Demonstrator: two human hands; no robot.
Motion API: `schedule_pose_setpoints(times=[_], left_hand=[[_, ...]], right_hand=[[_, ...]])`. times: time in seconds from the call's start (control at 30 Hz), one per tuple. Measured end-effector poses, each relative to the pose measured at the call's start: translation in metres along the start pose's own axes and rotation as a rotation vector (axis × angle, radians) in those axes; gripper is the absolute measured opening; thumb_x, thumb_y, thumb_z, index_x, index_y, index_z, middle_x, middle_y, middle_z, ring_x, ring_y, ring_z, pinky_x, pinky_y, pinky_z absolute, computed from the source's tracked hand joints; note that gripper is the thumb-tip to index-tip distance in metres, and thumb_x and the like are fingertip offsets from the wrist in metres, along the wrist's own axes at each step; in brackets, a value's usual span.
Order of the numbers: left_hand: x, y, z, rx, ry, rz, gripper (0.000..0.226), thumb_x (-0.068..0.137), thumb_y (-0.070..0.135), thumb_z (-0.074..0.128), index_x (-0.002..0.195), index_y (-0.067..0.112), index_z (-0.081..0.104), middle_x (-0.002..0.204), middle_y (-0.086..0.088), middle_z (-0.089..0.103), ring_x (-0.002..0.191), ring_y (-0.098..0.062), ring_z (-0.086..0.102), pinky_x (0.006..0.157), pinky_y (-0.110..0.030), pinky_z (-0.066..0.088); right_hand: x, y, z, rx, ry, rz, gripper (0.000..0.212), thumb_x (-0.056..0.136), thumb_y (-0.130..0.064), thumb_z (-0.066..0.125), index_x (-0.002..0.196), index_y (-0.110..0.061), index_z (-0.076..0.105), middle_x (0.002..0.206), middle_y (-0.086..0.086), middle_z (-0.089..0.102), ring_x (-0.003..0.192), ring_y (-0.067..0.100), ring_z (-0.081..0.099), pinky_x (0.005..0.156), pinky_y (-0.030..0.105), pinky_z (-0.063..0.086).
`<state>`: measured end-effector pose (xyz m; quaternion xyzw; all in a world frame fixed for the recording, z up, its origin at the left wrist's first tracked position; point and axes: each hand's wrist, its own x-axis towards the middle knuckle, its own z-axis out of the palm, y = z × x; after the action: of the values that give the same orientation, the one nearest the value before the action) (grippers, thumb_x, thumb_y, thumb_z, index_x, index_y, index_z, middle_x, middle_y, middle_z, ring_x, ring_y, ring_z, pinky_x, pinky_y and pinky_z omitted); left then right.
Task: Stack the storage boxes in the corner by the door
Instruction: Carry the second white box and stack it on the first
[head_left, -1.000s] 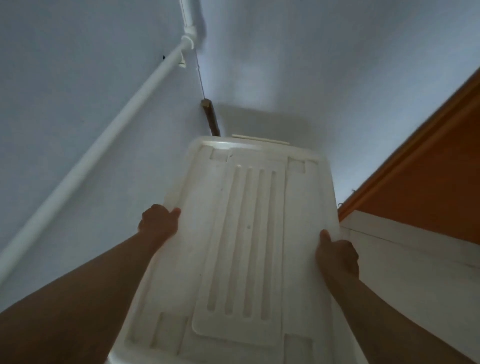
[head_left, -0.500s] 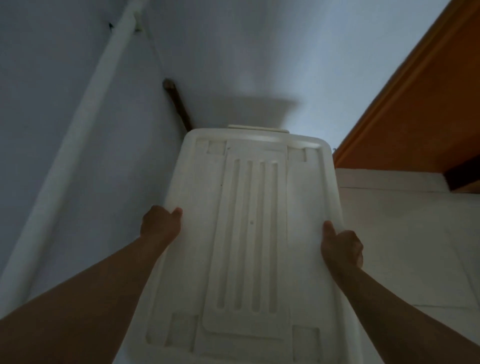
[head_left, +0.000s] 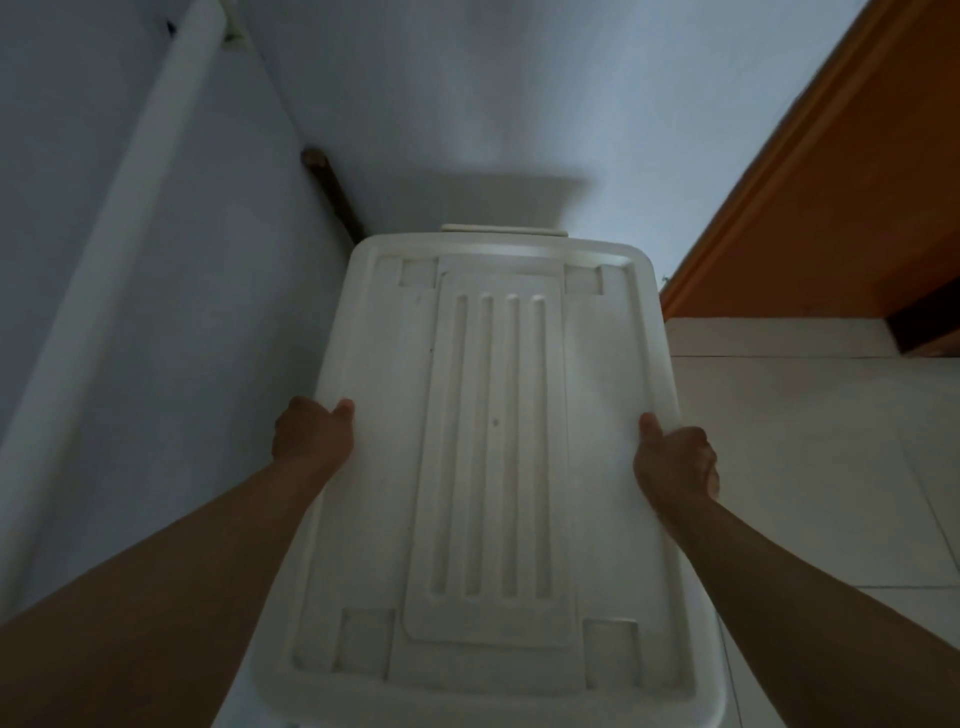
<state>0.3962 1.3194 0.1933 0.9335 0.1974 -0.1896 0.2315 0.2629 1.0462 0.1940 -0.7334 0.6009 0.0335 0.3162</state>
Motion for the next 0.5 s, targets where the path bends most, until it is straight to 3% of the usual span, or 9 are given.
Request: schedule_pose_setpoints(times=[0.5], left_hand=[[0.012,0.001,0.005,-0.015,0.044,0.034,0.064,0.095,0.035,0.05,0.135,-0.013,0.04,0.14,-0.03,0.044,0.13,-0.041,0.044,0.105,-0.04,0.038]], right_hand=[[0.013,-0.007,0.008,-0.024,0.008,-0.036,0.059,0.094,-0.044,0.046,0.13,0.004,0.043,0.13,0.022,0.052,0.117,0.039,0.053,0.096,0.042,0.042]])
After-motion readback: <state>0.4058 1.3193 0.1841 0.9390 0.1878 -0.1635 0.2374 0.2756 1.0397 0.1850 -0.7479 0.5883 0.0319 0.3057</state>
